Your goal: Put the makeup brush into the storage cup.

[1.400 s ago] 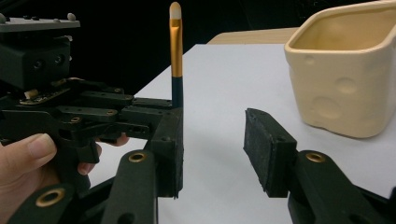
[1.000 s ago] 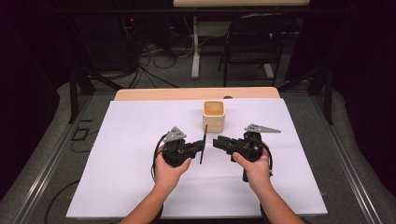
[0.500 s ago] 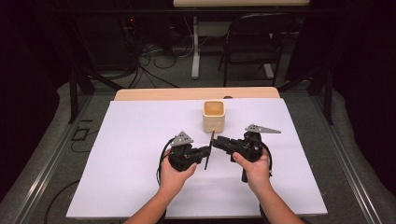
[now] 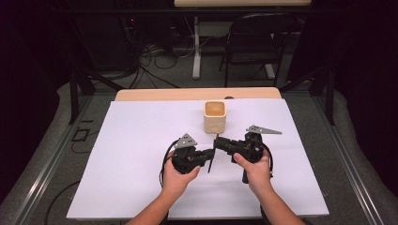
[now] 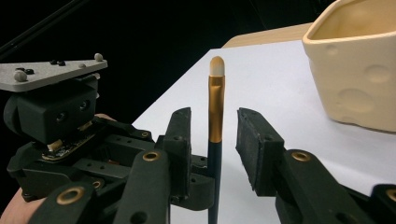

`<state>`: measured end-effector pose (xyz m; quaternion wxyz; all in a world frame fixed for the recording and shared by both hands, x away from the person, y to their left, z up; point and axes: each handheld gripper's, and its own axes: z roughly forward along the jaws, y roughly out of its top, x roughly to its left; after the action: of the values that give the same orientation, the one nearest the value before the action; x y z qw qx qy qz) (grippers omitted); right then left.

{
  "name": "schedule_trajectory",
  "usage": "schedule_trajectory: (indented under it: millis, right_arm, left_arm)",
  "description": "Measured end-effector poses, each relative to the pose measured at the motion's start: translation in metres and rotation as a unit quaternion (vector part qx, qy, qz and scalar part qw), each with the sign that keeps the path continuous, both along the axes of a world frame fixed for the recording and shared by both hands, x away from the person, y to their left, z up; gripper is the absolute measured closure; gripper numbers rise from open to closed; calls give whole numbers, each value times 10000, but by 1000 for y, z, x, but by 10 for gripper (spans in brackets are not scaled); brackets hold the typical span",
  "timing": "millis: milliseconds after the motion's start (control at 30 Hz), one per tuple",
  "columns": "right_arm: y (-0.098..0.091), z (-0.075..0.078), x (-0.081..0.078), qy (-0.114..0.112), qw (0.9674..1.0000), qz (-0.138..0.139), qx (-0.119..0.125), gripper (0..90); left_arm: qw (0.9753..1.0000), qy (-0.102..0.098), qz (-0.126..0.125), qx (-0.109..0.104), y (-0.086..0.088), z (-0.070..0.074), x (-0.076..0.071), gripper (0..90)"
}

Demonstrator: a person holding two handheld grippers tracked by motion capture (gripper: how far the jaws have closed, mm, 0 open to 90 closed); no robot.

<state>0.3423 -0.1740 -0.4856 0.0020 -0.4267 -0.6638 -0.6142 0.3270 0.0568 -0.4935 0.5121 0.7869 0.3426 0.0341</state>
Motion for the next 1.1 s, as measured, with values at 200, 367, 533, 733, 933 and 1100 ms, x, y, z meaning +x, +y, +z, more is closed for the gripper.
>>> schedule_trajectory:
  millis: [200, 367, 533, 733, 933, 1100]
  right_arm:
    - [1, 0, 0, 14, 10000, 2, -2, 683]
    - [0, 0, 0, 1, 10000, 3, 32, 709]
    - [0, 0, -1, 0, 10000, -8, 62, 732]
    - [0, 0, -1, -2, 10000, 0, 74, 775]
    - [0, 0, -1, 1, 10000, 9, 91, 789]
    - [0, 0, -1, -11, 9999, 16, 102, 814]
  left_arm:
    - [10000, -9, -16, 21, -1, 0, -1, 831]
    - [10000, 0, -24, 29, -2, -1, -1, 831]
    - [10000, -4, -41, 28, -3, -1, -2, 830]
    - [10000, -8, -60, 33, -3, 0, -2, 830]
    - [10000, -7, -73, 35, -3, 0, -3, 831]
    - [10000, -22, -63, 22, -3, 1, -3, 831]
